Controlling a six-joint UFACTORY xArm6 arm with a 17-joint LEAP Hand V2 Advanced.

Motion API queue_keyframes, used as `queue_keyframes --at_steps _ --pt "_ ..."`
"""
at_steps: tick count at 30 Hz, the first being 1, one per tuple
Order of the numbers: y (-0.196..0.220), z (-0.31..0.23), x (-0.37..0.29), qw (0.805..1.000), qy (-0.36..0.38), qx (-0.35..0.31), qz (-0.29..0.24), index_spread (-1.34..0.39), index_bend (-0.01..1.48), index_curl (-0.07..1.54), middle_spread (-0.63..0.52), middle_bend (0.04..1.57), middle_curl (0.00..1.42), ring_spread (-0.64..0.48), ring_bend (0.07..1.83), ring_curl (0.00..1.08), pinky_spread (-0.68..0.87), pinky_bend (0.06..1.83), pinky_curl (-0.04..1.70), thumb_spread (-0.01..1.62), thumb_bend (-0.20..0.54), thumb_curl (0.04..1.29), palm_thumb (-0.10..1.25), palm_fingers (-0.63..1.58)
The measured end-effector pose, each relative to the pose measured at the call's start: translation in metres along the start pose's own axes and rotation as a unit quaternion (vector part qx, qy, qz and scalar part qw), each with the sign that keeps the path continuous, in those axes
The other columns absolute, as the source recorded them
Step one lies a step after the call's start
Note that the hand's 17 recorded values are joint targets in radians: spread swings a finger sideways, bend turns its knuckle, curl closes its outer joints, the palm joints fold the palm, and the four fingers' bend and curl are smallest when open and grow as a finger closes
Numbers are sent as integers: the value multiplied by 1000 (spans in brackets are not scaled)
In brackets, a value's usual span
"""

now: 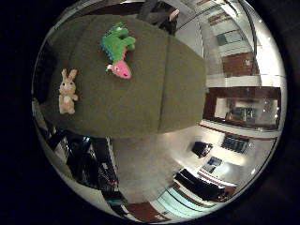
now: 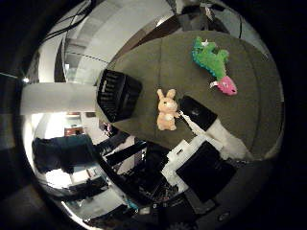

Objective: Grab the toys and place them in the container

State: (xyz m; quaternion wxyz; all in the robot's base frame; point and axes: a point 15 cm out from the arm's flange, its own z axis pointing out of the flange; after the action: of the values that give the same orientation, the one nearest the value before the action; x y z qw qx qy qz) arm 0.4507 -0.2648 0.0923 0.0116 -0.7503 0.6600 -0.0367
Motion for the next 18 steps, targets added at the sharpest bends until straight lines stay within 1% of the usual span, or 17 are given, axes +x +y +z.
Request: queue_keyframes --at_steps 5,10,12,16,18 --pt "-9 -5 -7 1000 2 4 -6 -401 190 375 -18 189 314 85 346 229 384 503 -2 1100 -20 415 755 363" --pt "-18 -7 -13 1000 3 8 -1 -402 186 370 -26 189 312 85 353 230 386 510 -3 1108 -24 410 726 377" --pt "-20 -8 -13 1000 4 9 5 -396 185 368 -20 190 314 90 358 229 389 518 -2 1110 -32 402 681 384" --pt "-40 -16 -11 1000 10 21 19 -361 173 356 -1 195 318 104 366 229 400 543 -2 1118 -37 365 564 380" --pt "-48 -12 -12 999 10 22 28 -334 169 347 25 194 319 138 363 226 405 569 0 1114 -38 340 502 357"
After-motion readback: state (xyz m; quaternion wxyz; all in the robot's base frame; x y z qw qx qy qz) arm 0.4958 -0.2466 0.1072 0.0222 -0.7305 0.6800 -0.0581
